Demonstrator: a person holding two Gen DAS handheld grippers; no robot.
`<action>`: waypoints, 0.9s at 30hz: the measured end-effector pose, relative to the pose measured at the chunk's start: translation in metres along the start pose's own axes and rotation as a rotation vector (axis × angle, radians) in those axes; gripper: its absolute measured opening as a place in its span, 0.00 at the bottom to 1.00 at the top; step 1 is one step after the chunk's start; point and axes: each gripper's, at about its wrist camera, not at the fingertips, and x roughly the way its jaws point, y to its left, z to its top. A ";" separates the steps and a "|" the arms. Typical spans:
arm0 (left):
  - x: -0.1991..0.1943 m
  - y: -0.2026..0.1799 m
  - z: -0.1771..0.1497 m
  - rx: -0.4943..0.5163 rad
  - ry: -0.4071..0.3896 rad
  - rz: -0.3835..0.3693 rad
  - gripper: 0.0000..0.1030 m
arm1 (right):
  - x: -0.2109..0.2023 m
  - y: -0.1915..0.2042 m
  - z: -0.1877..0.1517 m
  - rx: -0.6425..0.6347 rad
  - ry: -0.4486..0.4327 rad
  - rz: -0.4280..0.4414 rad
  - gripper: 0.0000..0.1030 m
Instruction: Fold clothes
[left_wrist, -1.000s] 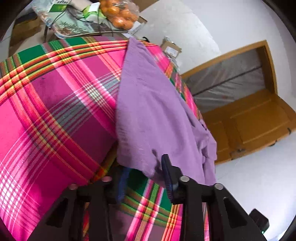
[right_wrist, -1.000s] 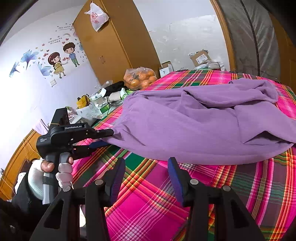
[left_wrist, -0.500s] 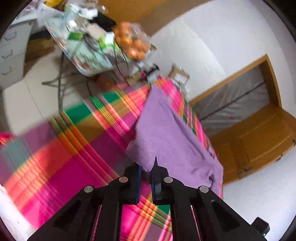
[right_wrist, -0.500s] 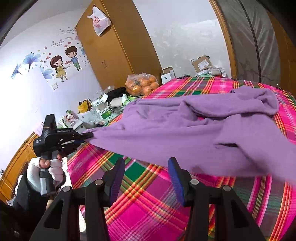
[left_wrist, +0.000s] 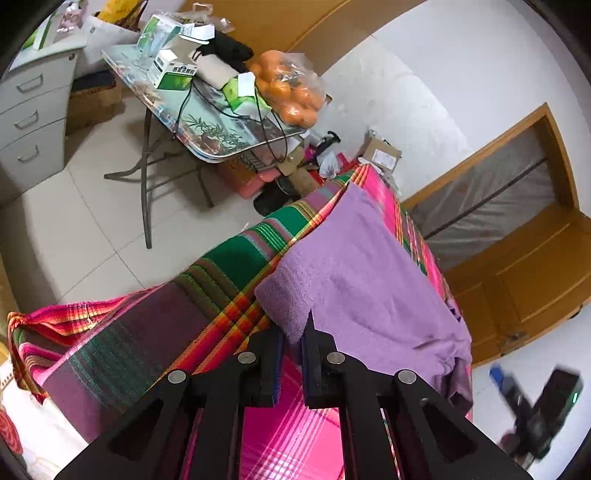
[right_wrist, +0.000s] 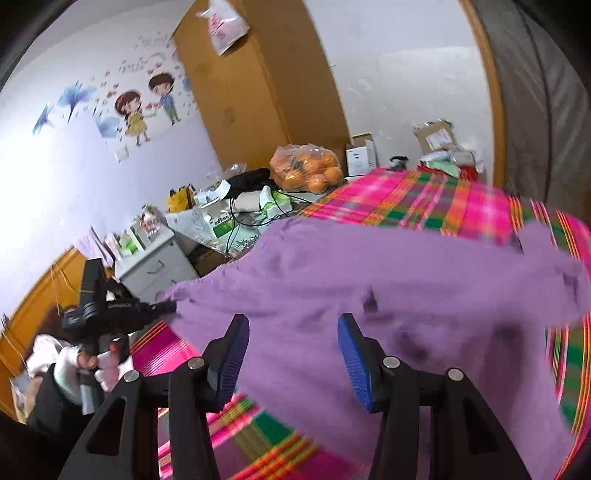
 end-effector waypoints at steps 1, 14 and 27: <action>0.000 -0.002 0.000 0.012 -0.001 0.003 0.08 | 0.010 0.003 0.012 -0.031 0.009 -0.001 0.50; 0.005 -0.003 0.003 0.064 0.028 0.010 0.08 | 0.198 0.018 0.113 -0.341 0.230 -0.004 0.50; 0.008 -0.007 0.015 0.115 0.038 -0.022 0.09 | 0.323 0.017 0.136 -0.438 0.417 0.054 0.11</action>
